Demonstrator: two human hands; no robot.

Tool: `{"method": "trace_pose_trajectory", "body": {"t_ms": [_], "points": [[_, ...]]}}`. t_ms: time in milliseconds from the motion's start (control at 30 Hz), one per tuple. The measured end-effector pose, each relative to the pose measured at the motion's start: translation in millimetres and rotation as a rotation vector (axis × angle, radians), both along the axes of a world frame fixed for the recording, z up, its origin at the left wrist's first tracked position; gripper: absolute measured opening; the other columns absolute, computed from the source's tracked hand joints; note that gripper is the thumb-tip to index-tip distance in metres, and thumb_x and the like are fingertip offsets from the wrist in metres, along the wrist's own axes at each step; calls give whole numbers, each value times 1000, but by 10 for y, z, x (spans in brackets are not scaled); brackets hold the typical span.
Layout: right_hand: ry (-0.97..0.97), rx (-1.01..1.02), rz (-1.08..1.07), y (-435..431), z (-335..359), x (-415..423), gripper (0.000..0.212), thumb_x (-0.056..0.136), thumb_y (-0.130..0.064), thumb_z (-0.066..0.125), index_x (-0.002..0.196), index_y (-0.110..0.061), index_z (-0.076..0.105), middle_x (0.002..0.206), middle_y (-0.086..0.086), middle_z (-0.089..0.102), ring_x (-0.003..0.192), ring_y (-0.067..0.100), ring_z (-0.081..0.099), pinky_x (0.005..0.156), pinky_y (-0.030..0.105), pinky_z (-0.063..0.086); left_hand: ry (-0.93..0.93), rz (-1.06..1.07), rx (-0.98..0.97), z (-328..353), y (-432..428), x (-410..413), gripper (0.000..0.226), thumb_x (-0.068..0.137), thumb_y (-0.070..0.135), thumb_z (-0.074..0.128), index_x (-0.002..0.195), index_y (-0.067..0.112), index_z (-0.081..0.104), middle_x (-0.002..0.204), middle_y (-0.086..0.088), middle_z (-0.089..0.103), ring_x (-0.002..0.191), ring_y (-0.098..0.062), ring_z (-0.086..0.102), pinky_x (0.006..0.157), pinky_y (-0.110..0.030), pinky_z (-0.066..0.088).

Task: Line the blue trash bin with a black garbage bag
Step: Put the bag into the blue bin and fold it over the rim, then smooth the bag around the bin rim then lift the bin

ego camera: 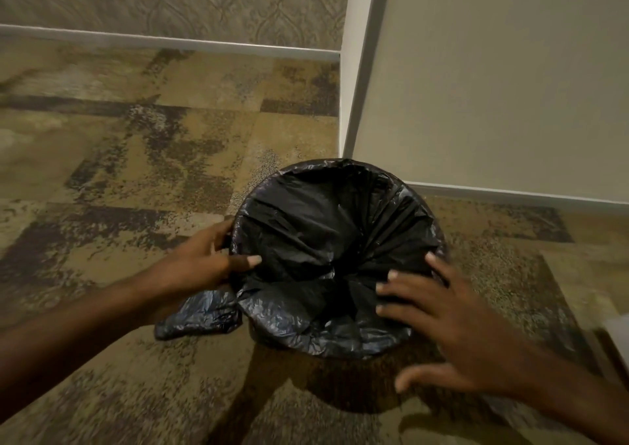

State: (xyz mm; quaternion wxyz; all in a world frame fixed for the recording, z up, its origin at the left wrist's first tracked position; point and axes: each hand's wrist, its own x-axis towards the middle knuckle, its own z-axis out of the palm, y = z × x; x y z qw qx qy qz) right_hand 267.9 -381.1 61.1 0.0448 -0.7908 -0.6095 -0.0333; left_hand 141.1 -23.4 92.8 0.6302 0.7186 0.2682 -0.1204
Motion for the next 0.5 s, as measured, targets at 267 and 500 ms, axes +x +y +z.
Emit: {"method": "trace_pose_trajectory", "body": {"t_ms": [267,500], "points": [[-219,147,153,66,-129,40,24,106,-30,44,111,-22,65,106,-1,78,95,20,73,106,48,37,-1,308,-209,-187,-164,-127,43,101,47,54,133,20,64,139,-13,64,123,-37,62,91,-49,57],[16,-98,141,524,163,-221,91,92,-63,58,163,-32,9,169,0,24,149,25,36,112,42,37,52,108,160,49,131,-24,64,94,38,70,152,26,45,130,-2,65,102,-22,72,60,-29,63]]}}
